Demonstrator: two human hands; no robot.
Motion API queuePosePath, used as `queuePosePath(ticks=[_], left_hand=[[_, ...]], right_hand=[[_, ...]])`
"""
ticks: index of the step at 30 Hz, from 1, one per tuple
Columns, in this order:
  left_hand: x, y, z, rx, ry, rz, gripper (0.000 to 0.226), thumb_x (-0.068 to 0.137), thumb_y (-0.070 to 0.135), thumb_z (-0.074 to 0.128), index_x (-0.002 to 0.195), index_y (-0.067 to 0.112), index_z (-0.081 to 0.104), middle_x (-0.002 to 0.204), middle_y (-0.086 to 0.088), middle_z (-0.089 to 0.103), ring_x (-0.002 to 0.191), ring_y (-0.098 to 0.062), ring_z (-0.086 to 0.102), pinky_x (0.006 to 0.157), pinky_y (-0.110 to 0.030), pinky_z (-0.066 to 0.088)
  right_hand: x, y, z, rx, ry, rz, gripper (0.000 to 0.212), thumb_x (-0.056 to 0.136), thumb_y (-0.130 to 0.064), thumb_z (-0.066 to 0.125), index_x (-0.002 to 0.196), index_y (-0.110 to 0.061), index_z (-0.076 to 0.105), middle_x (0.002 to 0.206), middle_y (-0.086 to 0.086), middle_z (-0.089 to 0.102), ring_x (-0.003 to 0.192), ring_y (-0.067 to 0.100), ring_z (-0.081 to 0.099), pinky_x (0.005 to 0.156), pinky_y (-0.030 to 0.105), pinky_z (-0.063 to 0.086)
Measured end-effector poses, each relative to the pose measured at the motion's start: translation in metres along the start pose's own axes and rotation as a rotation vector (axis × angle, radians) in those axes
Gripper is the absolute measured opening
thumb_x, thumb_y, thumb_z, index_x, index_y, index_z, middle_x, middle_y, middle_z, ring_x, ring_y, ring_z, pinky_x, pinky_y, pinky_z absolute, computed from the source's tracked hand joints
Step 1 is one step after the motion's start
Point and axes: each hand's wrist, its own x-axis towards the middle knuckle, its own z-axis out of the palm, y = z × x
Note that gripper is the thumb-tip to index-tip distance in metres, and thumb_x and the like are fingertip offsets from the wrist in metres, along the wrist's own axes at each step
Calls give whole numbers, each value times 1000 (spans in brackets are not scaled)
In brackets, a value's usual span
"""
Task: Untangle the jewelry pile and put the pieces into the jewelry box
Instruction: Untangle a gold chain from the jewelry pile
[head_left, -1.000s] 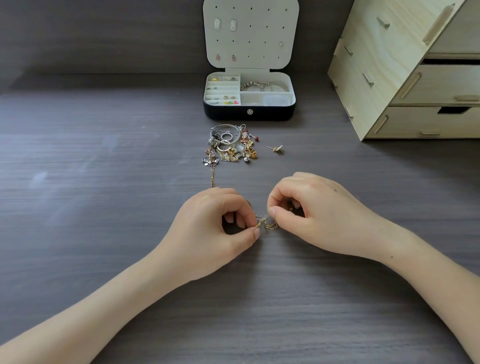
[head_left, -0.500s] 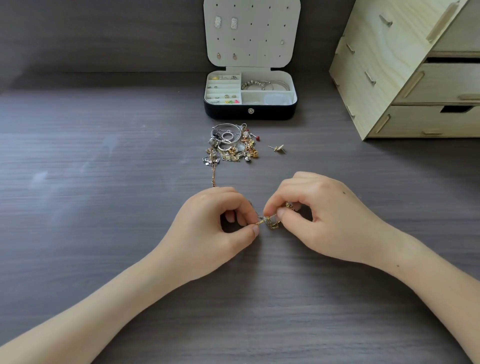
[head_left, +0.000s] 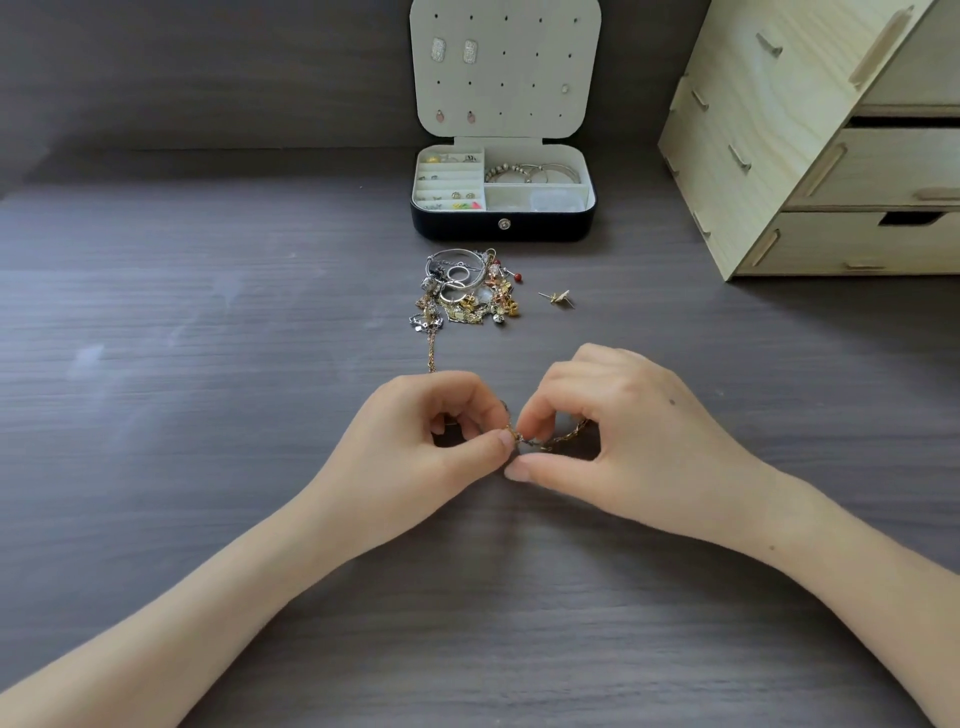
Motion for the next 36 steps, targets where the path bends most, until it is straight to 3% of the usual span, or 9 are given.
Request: queuePosePath(ticks=[3, 7, 11, 16, 20, 25, 32, 36], left_hand=[[0, 1, -3, -12, -11, 2, 23, 65, 43, 60, 70, 21, 64, 62, 9, 61, 56, -1, 50, 59, -21, 39], [0, 3, -4, 58, 15, -5, 10, 69, 28, 62, 65, 19, 63, 61, 4, 61, 55, -4, 47, 56, -15, 34], [-1, 3, -4, 91, -2, 8, 4, 70, 25, 60, 66, 23, 59, 62, 5, 62, 56, -5, 45, 55, -14, 33], [-2, 2, -4, 38, -44, 20, 3, 73, 23, 60, 75, 22, 60, 58, 10, 59, 55, -11, 45, 57, -17, 34], [-2, 0, -3, 80, -27, 50, 10, 73, 35, 61, 70, 25, 62, 57, 10, 54, 55, -5, 41, 55, -14, 32], [0, -2, -2, 106, 2, 54, 20, 69, 49, 54, 70, 31, 63, 61, -2, 52, 57, -6, 42, 56, -24, 34], [1, -2, -2, 63, -18, 11, 20, 68, 46, 57, 75, 31, 67, 57, 3, 51, 56, -8, 44, 57, -29, 38], [1, 0, -1, 70, -18, 8, 8, 73, 32, 61, 66, 32, 64, 52, 15, 51, 54, -7, 43, 57, -28, 38]], right_hand=[[1, 1, 1, 51, -4, 4, 23, 78, -48, 52, 74, -30, 66, 69, -25, 52, 69, 1, 41, 66, 19, 34], [0, 2, -5, 205, -86, 75, 4, 80, -38, 56, 77, -39, 57, 69, -19, 52, 75, 7, 48, 69, 21, 39], [0, 2, -6, 288, -135, 112, 10, 86, -35, 56, 78, -40, 55, 71, -11, 50, 76, 7, 48, 66, 16, 35], [-1, 1, -8, 301, -160, 105, 17, 90, -26, 59, 78, -38, 56, 80, -25, 52, 75, 3, 47, 65, 12, 34], [1, -2, -8, 279, -125, 87, 11, 84, -35, 54, 75, -42, 53, 81, -34, 51, 79, 6, 49, 67, 13, 36], [1, -3, -8, 249, -100, 62, 12, 80, -36, 55, 72, -44, 49, 79, -38, 50, 76, 3, 48, 68, 10, 34], [0, 1, -6, 206, -63, 42, 4, 78, -37, 58, 74, -36, 59, 68, -24, 55, 77, 9, 50, 68, 11, 33], [2, 4, -3, 203, 40, 13, 20, 83, -40, 54, 78, -27, 68, 71, -24, 57, 74, 12, 51, 70, 19, 38]])
